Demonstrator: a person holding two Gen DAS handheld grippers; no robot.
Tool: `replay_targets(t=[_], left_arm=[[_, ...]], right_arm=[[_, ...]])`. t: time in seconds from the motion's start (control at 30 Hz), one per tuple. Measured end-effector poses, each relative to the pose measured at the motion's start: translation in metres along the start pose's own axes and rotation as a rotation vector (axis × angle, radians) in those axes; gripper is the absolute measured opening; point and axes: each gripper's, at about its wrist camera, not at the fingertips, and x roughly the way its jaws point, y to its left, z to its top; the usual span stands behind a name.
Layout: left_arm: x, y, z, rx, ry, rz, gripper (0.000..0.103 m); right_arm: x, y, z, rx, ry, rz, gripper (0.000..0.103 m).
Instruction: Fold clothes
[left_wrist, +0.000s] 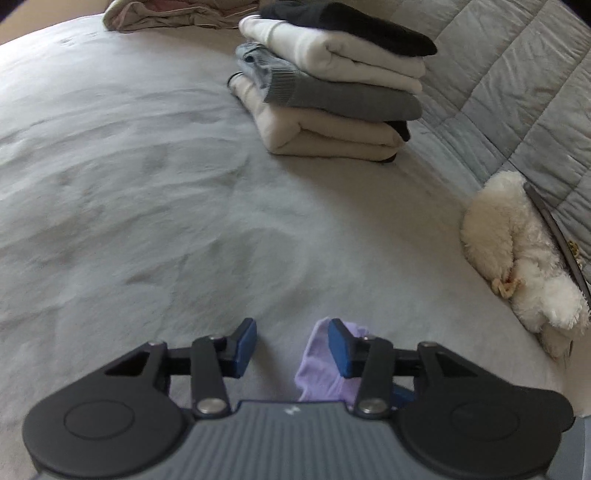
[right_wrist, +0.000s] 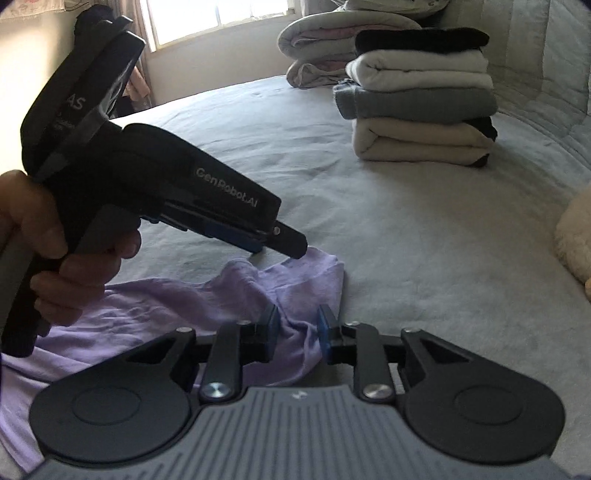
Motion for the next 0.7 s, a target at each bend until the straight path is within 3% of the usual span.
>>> replay_targets(t=[0.07, 0.17, 0.33, 0.7], left_arm=[[0.003, -0.002, 0.0, -0.004, 0.006, -0.024, 0.031], [0.008, -0.007, -0.002, 0.002, 0.025, -0.054, 0.001], [-0.007, -0.019, -0.004, 0.013, -0.048, -0.046, 0.001], [-0.099, -0.063, 0.003, 0.121, -0.235, -0.062, 0.001]], right_arm=[[-0.002, -0.005, 0.001, 0.049, -0.007, -0.004, 0.009], [-0.005, -0.014, 0.001, 0.124, -0.018, -0.011, 0.001], [-0.026, -0.029, 0.005, 0.27, -0.082, -0.003, 0.001], [-0.105, -0.019, 0.018, 0.441, -0.26, 0.097, 0.001]])
